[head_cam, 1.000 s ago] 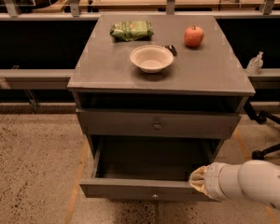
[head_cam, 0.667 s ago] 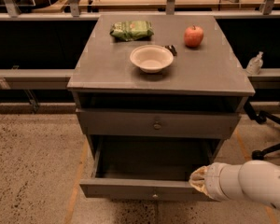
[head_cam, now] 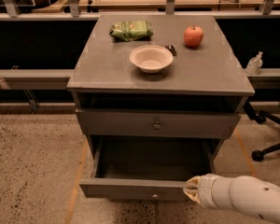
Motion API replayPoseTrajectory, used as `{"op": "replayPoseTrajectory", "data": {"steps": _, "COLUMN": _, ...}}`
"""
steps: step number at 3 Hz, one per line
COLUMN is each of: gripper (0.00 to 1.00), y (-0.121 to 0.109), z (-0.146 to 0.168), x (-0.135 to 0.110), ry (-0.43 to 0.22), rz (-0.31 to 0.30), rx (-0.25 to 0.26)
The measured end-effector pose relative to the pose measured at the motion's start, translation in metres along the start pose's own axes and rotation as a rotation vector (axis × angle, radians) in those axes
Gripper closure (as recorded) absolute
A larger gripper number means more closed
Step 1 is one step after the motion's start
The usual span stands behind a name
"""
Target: Close middle drawer
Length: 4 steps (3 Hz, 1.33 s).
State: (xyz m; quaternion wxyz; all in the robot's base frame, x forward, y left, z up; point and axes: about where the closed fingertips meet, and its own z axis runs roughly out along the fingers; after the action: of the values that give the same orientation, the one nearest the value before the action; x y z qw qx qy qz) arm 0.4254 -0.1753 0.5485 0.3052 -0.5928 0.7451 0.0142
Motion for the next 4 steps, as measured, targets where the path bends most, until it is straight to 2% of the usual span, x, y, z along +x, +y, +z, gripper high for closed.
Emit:
{"op": "replayPoseTrajectory", "data": {"steps": 2, "gripper": 1.0, "y": 0.015, "z": 0.047, "x": 0.014, "ry": 0.01, "rz": -0.006, "rx": 0.024}}
{"op": "replayPoseTrajectory", "data": {"steps": 4, "gripper": 1.0, "y": 0.032, "z": 0.104, "x": 0.019, "ry": -0.086, "rz": -0.01, "rx": 0.042}}
